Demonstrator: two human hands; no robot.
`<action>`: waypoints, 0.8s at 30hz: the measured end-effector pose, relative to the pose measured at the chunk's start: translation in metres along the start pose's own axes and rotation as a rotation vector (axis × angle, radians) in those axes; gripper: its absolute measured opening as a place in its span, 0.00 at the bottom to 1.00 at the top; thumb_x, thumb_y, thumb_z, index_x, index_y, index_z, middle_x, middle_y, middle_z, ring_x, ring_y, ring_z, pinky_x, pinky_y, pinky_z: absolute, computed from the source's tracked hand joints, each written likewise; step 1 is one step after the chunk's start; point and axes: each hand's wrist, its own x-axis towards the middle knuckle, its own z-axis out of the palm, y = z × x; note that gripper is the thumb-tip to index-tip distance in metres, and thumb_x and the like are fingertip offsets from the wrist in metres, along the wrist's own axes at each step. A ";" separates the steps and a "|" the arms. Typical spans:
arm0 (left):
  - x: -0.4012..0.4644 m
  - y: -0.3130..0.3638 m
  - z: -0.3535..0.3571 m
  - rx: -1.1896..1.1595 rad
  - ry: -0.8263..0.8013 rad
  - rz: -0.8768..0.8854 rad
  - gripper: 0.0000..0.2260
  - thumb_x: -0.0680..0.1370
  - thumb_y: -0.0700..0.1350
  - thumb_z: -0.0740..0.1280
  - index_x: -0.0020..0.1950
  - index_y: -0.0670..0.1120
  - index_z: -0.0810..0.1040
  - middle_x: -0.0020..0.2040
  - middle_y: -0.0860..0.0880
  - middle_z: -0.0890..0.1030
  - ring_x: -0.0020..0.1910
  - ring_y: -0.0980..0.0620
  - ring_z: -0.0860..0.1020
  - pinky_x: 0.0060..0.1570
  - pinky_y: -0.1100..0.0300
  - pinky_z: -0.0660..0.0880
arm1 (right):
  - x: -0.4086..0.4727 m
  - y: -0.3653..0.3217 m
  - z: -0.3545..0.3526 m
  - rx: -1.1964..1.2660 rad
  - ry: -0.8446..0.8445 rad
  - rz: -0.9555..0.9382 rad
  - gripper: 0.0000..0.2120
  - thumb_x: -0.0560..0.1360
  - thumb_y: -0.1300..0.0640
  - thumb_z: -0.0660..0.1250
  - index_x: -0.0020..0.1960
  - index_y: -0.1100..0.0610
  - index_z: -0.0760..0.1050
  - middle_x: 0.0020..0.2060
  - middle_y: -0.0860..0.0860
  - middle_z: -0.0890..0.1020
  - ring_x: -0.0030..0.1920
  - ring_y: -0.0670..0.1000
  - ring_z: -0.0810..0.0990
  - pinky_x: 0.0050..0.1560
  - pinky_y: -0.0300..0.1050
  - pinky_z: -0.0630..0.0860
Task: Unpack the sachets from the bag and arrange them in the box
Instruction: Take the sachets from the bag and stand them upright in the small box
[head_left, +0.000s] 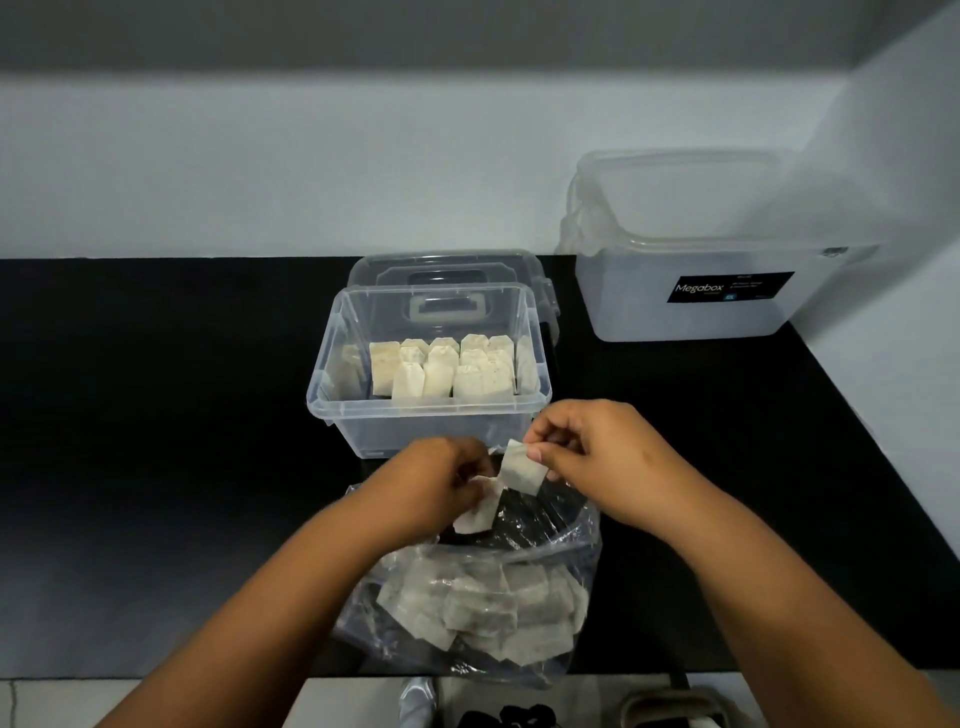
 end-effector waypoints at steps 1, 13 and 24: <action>-0.004 0.002 -0.013 -0.032 0.006 0.003 0.02 0.76 0.49 0.69 0.47 0.54 0.79 0.40 0.57 0.80 0.40 0.57 0.79 0.43 0.61 0.76 | 0.002 -0.006 -0.007 0.056 -0.015 -0.011 0.02 0.76 0.56 0.69 0.46 0.50 0.80 0.38 0.46 0.83 0.37 0.42 0.83 0.43 0.37 0.78; -0.021 -0.026 -0.156 -0.057 0.466 -0.015 0.02 0.72 0.49 0.74 0.44 0.56 0.84 0.41 0.56 0.82 0.42 0.59 0.80 0.44 0.64 0.75 | 0.103 -0.062 -0.022 0.140 -0.072 -0.132 0.02 0.75 0.61 0.70 0.44 0.55 0.80 0.33 0.47 0.82 0.35 0.44 0.83 0.37 0.41 0.79; -0.020 -0.068 -0.176 -0.067 0.513 -0.091 0.05 0.73 0.49 0.73 0.48 0.53 0.85 0.41 0.57 0.83 0.42 0.65 0.79 0.37 0.77 0.69 | 0.197 -0.078 0.070 -0.055 -0.411 0.059 0.02 0.77 0.61 0.68 0.49 0.58 0.79 0.39 0.48 0.81 0.36 0.47 0.81 0.39 0.41 0.76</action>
